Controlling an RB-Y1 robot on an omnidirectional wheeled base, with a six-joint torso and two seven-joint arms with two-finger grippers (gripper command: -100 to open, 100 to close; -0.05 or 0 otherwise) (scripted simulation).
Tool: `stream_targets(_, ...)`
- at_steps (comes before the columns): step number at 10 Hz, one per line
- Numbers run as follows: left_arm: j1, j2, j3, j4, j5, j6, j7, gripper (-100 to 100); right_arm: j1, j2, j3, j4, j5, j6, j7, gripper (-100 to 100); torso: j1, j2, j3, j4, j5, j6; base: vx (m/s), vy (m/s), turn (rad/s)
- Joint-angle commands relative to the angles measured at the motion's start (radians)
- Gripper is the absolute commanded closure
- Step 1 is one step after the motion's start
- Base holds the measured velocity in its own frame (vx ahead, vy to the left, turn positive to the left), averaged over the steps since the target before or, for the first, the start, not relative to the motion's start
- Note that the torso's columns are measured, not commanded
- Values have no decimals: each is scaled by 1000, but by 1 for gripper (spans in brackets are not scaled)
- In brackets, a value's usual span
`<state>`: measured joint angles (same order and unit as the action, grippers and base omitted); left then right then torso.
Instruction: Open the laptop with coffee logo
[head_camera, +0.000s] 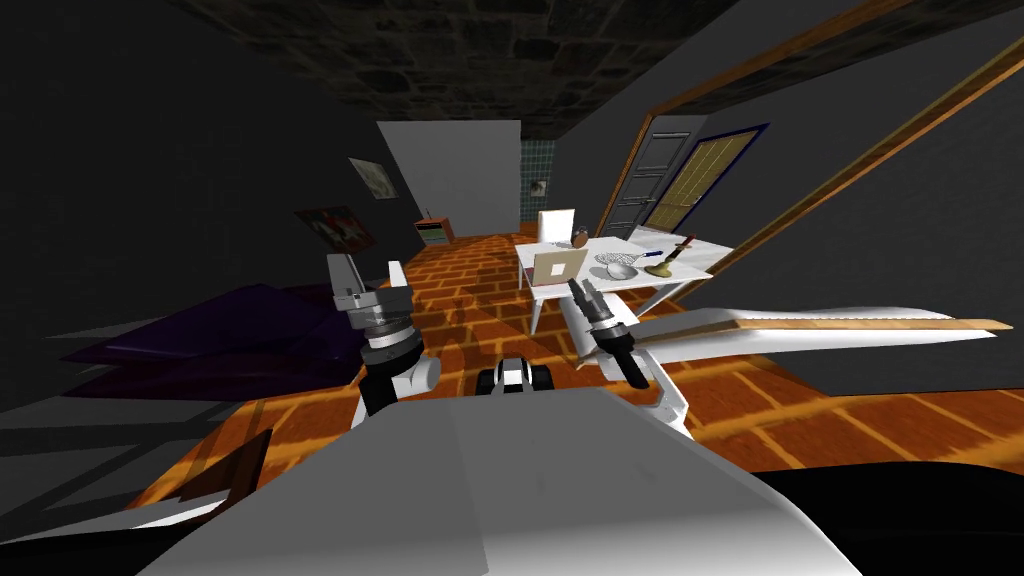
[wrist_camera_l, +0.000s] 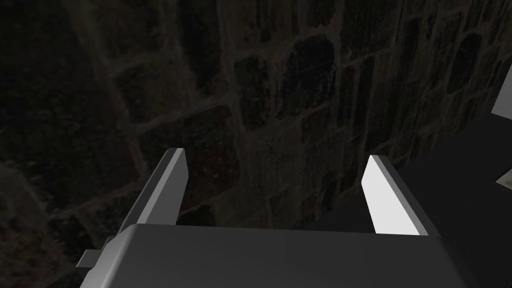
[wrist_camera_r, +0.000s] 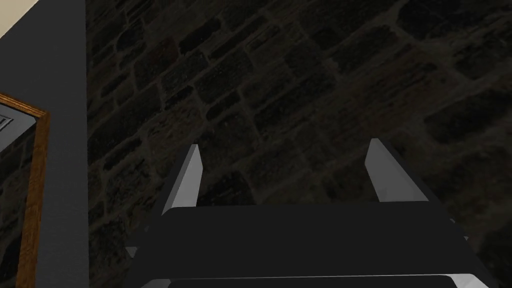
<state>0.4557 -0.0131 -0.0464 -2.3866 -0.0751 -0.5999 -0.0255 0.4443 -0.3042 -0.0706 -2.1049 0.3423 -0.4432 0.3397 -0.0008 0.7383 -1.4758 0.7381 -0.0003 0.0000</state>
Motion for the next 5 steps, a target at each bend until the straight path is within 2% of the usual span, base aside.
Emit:
stream_targets(1, 0, 0, 0, 0, 0, 0, 0, 0, -12, -21, -9, 22, 48, 23, 59, -100, 2, -2, -1, -1, 1, 0, 80, 74, 1)
stream_targets(3, 0, 0, 0, 0, 0, 0, 0, 0, -30, -55, -23, 57, 113, 52, 124, -100, 0, 1, 0, 0, 0, 0, 81, 83, 14)
stream_targets(4, 0, 0, 0, 0, 0, 0, 0, 0, -30, -55, -23, 57, 113, 52, 132, -100, 2, -1, 0, 0, 1, 0, 89, 84, 2)
stream_targets(5, 0, 0, 0, 0, 0, 0, 0, 0, -40, -73, -30, 75, 145, 67, 169, -100, 1, 0, 0, 0, 1, 0, 89, 70, 11)
